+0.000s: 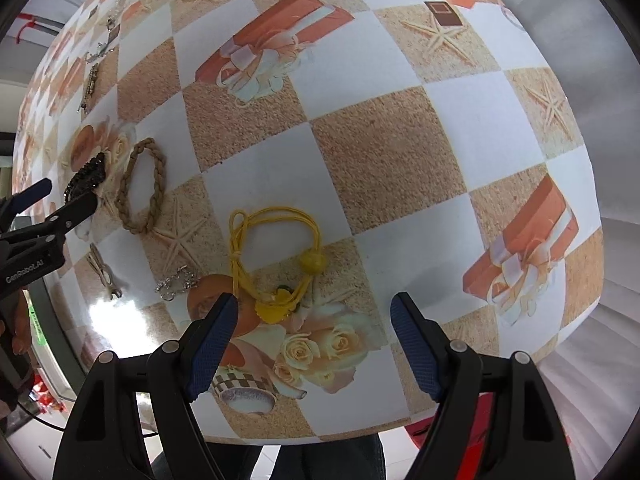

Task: Organize jewelry
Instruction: 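Grasp the black beaded hair clip with the left tool while the right tool grasps the yellow hair tie, then lift the black beaded clip with the left tool while the right tool lifts the yellow hair tie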

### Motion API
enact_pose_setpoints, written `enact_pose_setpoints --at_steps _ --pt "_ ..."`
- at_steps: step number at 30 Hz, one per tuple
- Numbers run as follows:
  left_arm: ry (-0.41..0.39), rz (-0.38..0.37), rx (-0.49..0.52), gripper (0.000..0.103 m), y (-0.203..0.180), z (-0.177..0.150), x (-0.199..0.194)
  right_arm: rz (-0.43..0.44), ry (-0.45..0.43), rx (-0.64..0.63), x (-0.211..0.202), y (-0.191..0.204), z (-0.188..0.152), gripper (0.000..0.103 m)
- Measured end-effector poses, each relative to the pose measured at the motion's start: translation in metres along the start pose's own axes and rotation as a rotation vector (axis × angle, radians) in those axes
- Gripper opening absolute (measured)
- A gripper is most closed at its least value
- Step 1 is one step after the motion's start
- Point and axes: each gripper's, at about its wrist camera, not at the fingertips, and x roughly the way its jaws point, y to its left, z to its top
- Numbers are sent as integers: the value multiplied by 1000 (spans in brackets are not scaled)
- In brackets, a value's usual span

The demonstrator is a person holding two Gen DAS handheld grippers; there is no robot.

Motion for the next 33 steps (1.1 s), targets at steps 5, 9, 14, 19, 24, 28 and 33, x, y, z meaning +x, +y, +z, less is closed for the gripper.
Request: enact_pose_setpoints --at_steps 5,9,14,19,24,28,33 --pt "7 -23 -9 103 6 11 8 -40 -19 -46 6 22 7 81" --pt "3 -63 -9 91 4 14 6 -91 -34 -86 13 44 9 74" --pt "-17 -76 8 70 -19 4 -5 -127 -61 -111 10 61 11 45" --pt "-24 -77 5 65 -20 7 -12 -124 -67 -107 9 64 15 20" --pt "-29 -80 -20 64 -17 5 -20 -94 -65 -98 8 66 21 16" --pt "-24 -95 -73 39 -2 -3 -25 -44 -73 -80 0 57 31 16" --pt "-41 -117 -126 25 10 -13 -35 -26 -103 -104 -16 64 39 16"
